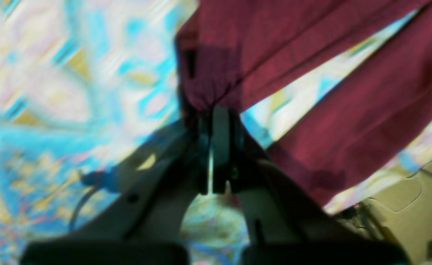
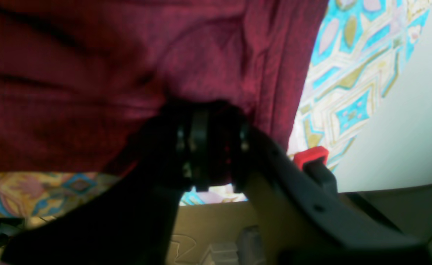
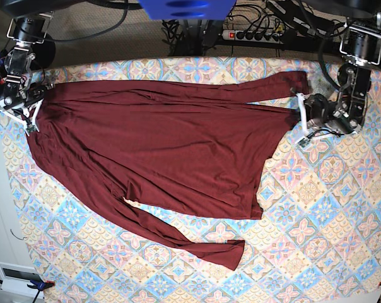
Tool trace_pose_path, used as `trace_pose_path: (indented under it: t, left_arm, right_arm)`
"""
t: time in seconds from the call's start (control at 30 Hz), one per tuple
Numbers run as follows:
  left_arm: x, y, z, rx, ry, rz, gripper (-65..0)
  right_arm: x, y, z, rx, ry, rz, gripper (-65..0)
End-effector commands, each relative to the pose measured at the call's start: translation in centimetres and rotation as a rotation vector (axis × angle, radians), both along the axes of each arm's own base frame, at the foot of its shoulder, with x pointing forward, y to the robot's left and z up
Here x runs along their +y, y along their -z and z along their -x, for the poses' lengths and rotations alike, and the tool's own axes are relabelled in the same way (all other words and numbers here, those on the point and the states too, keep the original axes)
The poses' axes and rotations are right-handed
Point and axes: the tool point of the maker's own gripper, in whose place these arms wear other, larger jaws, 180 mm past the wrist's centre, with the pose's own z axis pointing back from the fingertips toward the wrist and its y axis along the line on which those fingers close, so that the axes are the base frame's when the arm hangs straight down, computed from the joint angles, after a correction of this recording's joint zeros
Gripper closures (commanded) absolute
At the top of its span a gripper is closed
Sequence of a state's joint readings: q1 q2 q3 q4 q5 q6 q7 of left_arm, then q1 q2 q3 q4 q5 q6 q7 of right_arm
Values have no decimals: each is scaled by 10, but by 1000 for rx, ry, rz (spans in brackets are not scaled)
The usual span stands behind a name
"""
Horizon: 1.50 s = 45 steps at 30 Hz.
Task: Layout the t-shirt on the table in an organized manner, then fold the t-shirt properly
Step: 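Grasp the sleeve cuff with the left gripper and stretch it outward, then release the sleeve and move both grippers down along the shirt sides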
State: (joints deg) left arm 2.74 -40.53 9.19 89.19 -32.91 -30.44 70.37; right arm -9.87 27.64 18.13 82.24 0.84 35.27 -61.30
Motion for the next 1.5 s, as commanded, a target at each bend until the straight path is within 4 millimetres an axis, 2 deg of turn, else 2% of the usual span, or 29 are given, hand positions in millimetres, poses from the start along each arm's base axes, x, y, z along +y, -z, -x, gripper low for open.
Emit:
trace_pose_path:
  t: [0.0, 0.07, 0.37, 0.5, 0.57, 0.63, 0.7, 0.8, 0.97, 1.1, 1.13, 1.2, 1.3, 1.4, 1.47]
  left_arm:
    - [15, -11, -9, -39, 2, -39, 0]
    - [25, -14, -9, -38, 7, -64, 0]
    - [37, -14, 4, 0, 1, -82, -6]
    - [60, -47, -21, -104, -125, -26, -57]
    - [58, -60, -36, -176, -210, 56, -73]
    - [56, -74, -54, -251, -274, 111, -87]
    - [39, -84, -77, -309, -296, 182, -112]
    - [6, -84, -108, -345, -334, 296, -158]
    - [-47, -64, -159, -324, -407, 415, -235]
    - [-86, -57, -190, -353, -423, 484, -266]
    - [-97, -55, -196, -353, -425, 505, -270]
    - [-117, -43, -202, -318, -430, 530, -270]
    - [-138, -28, -208, -289, -443, 555, -266]
    - [-141, -7, -207, -267, -477, 538, -247]
    - [-135, 4, -205, -262, -486, 491, -149]
  right_arm:
    - [-7, -10, -7, -27, -2, 16, -91]
    - [-7, -10, -7, -27, -2, 16, -91]
    - [-7, -9, -5, -21, -2, 16, -91]
    - [-7, -9, -5, -22, -3, 16, -91]
    - [-4, -18, -12, -50, -21, 27, -91]
    - [1, -36, -27, -108, -57, 50, -91]
    - [11, -55, -40, -166, -101, 72, -92]
    - [34, -71, -49, -241, -145, 67, -94]
    - [60, -103, -63, -345, -218, 89, -94]
    - [93, -90, -56, -334, -265, 31, -95]
    - [107, -85, -56, -330, -293, 9, -95]
    - [130, -77, -57, -313, -352, -30, -95]
    - [157, -69, -57, -303, -407, -92, -95]
    - [174, -64, -58, -322, -385, -145, -95]
    - [175, -67, -63, -336, -382, -148, -95]
